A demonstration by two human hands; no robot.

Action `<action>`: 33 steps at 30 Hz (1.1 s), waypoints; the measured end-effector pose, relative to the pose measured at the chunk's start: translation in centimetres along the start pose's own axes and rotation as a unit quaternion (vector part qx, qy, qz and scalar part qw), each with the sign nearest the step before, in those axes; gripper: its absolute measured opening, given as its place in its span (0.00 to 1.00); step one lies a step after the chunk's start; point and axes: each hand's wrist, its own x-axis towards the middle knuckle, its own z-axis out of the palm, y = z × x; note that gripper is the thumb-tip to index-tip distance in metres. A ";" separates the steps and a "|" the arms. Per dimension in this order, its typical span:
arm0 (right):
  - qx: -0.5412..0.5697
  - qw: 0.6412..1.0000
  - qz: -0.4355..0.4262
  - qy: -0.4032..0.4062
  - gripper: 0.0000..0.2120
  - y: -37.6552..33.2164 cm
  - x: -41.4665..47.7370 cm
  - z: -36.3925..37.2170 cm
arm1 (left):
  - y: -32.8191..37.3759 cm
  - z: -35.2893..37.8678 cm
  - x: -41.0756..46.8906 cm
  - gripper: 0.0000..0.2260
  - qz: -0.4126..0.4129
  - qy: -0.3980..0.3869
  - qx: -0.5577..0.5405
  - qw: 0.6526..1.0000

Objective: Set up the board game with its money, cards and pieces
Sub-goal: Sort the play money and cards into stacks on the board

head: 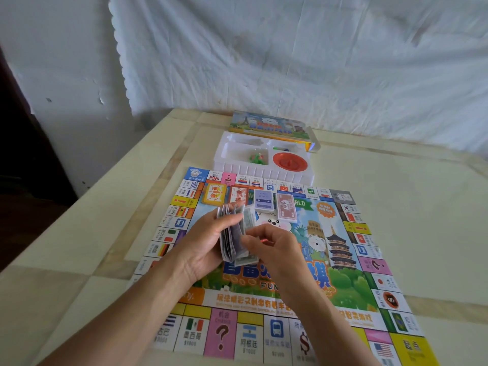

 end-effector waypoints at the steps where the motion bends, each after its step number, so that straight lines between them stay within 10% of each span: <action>1: 0.003 1.000 0.000 0.000 0.03 0.0 0.0 0.0 | 0.0 0.0 0.0 0.13 -0.002 0.000 -0.001 1.000; 33: -0.047 0.998 0.012 0.046 0.04 0.0 0.2 0.3 | 0.3 0.0 -0.2 0.20 -0.031 0.010 -0.065 0.997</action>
